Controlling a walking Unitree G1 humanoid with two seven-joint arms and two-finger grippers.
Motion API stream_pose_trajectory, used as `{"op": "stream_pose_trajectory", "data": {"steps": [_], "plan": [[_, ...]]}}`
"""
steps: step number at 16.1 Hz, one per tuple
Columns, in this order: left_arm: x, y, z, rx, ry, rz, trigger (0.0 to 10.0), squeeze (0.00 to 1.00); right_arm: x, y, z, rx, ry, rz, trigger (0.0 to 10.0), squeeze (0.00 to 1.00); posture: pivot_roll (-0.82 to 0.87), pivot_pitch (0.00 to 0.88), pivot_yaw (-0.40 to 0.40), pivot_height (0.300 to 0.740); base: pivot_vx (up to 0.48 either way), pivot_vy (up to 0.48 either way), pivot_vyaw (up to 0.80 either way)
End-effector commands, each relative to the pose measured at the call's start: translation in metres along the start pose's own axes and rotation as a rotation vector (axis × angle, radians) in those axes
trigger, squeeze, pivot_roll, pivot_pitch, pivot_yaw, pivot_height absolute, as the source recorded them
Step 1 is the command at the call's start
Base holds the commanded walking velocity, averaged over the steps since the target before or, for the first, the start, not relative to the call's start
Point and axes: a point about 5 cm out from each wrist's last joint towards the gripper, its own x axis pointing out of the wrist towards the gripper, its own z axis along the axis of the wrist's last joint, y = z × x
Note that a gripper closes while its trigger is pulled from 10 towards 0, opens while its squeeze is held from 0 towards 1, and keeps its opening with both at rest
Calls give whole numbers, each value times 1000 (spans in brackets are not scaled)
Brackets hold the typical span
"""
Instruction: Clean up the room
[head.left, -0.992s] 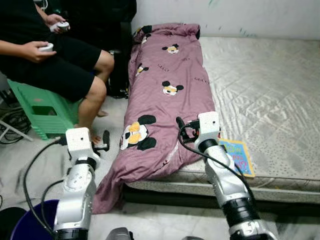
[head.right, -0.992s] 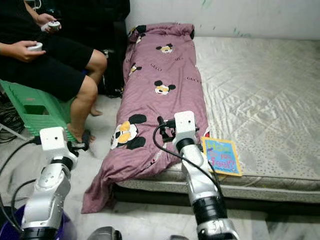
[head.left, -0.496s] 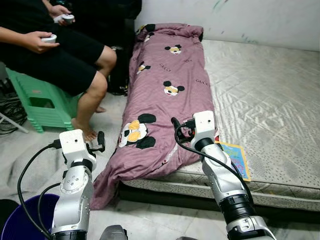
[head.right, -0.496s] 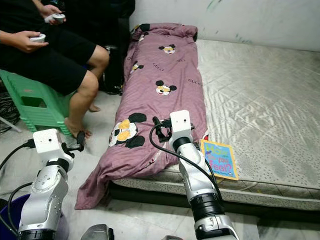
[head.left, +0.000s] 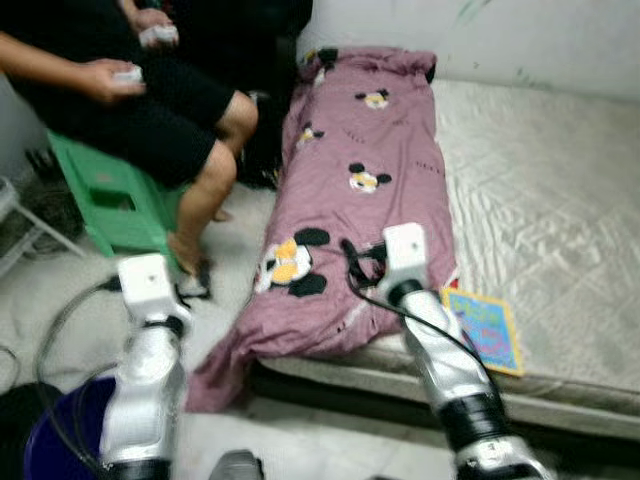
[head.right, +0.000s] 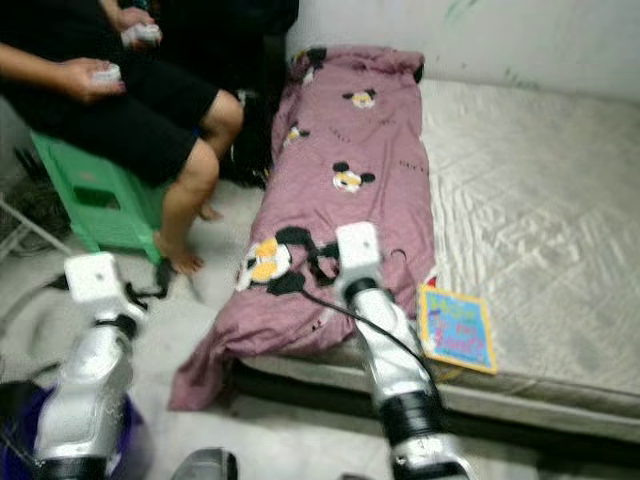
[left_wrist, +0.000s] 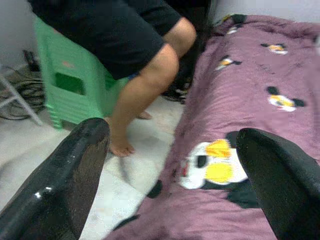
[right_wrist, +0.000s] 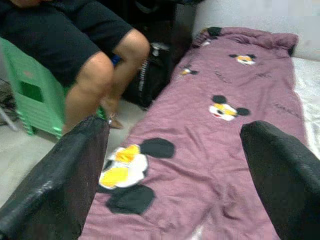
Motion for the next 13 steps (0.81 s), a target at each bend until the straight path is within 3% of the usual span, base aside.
{"op": "stream_pose_trajectory", "data": {"steps": [1, 4, 7, 13], "plan": [[0, 2, 4, 2, -17, -5, 10000, 0, 1, -2, 5, 11, -18, -12, 10000, 0, -53, 0, -33, 740, 262, 0, 0], [0, 2, 4, -2, -18, -6, 10000, 0, 2, -1, 5, 13, -14, -9, 10000, 0, -53, 0, -35, 740, 282, 0, 0], [0, 2, 4, -6, -13, -8, 10000, 0, 2, -2, 5, 15, -14, -13, 10000, 0, -58, 0, -34, 740, 276, 0, -673], [1, 2, 2, -7, 5, -11, 10000, 0, 1, -3, 6, 21, -19, -22, 10000, 0, -59, 0, -33, 740, 0, 0, 0]]}}
